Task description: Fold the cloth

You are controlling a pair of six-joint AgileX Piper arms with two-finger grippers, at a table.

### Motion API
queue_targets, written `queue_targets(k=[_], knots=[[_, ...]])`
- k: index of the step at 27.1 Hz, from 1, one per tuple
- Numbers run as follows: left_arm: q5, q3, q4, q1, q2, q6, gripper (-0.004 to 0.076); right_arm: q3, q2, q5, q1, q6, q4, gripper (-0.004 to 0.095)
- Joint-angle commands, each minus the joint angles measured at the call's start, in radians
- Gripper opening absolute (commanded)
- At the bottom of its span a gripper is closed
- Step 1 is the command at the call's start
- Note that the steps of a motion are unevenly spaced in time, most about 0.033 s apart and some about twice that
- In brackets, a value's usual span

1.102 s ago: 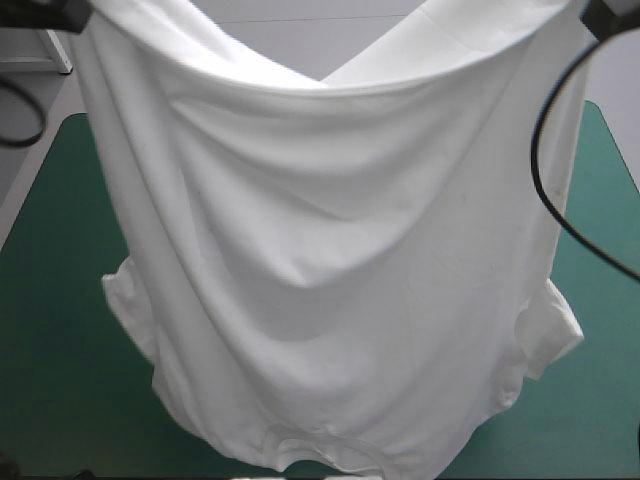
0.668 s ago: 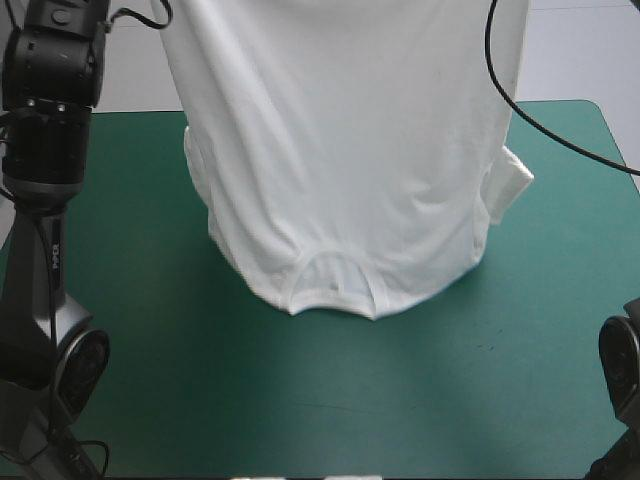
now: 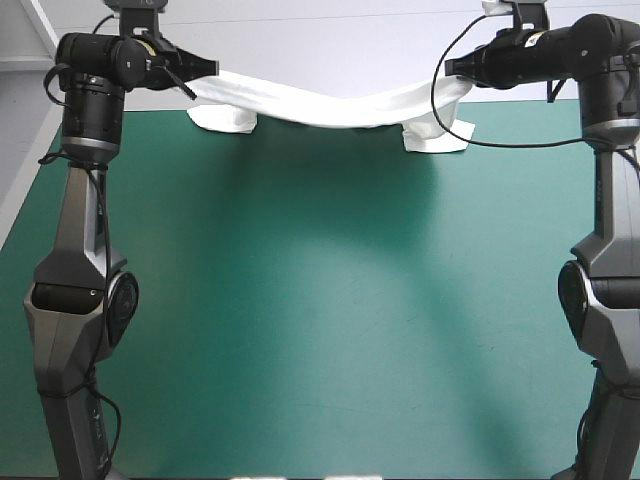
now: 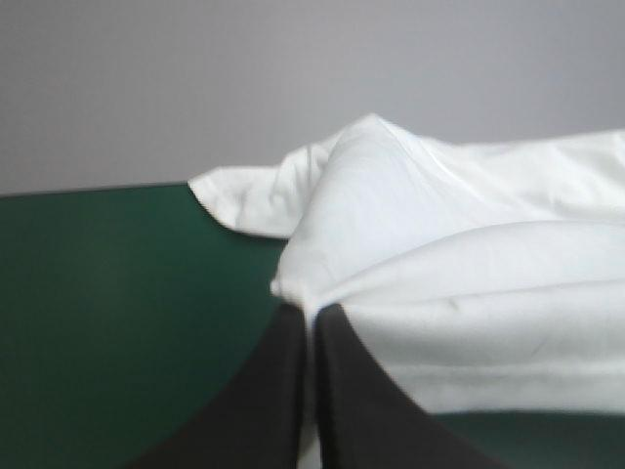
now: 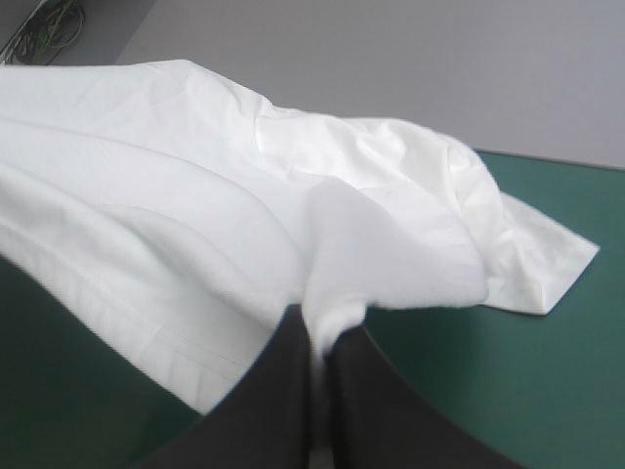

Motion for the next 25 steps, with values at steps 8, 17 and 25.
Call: queue_targets(k=[8, 17, 25], knots=[[0.013, 0.339, -0.087, -0.002, -0.007, -0.033, -0.0008, 0.560, -0.115, -0.038, 0.077, 0.023, -0.162, -0.0018], [-0.391, 1.084, -0.091, -0.002, -0.356, -0.033, -0.0008, 0.827, -0.275, -0.166, 0.077, 0.005, -0.249, -0.0018], [-0.572, 1.574, -0.129, -0.002, -0.667, -0.015, -0.0008, 1.313, -0.516, -0.320, 0.127, 0.023, -0.286, -0.0018]])
